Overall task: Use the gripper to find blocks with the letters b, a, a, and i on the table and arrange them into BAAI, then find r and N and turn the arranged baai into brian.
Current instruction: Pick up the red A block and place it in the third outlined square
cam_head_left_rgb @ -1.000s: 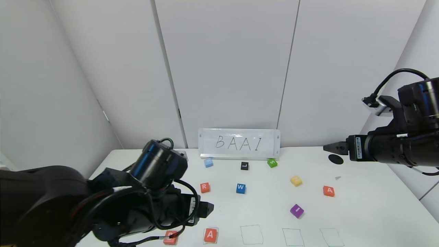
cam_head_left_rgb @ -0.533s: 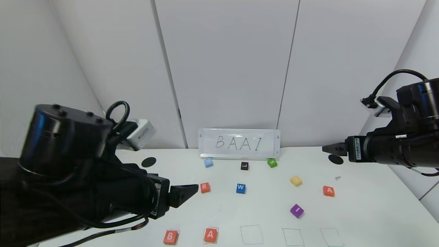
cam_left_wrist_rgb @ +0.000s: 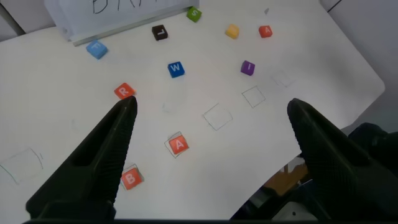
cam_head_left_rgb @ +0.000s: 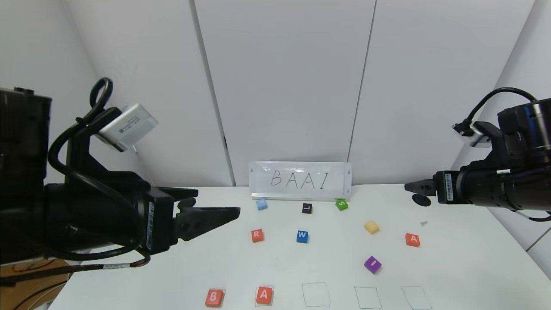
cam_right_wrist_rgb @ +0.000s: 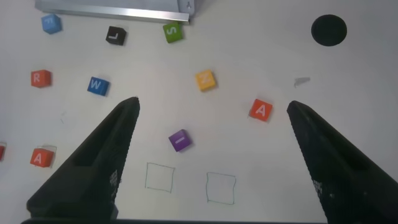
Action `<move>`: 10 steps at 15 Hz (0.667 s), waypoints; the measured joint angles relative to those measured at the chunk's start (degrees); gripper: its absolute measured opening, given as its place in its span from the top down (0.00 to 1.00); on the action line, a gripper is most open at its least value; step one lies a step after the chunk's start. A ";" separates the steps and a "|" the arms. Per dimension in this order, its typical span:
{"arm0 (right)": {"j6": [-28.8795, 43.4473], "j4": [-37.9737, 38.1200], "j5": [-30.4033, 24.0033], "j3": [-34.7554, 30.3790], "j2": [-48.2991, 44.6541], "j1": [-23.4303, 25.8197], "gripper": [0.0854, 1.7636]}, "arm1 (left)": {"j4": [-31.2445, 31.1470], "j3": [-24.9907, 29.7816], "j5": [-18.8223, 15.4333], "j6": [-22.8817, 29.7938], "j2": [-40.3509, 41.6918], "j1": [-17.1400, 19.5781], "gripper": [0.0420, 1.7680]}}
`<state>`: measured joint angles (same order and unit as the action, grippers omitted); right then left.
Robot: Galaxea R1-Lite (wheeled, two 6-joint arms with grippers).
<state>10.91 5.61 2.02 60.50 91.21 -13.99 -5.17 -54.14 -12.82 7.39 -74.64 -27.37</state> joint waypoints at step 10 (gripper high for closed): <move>4.52 -0.49 8.48 0.41 4.51 -4.77 0.03 | 0.61 0.26 -0.80 -0.24 -2.62 4.28 0.03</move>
<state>15.43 5.12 10.51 60.92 95.72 -18.76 -4.56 -53.88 -13.63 7.14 -77.26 -23.09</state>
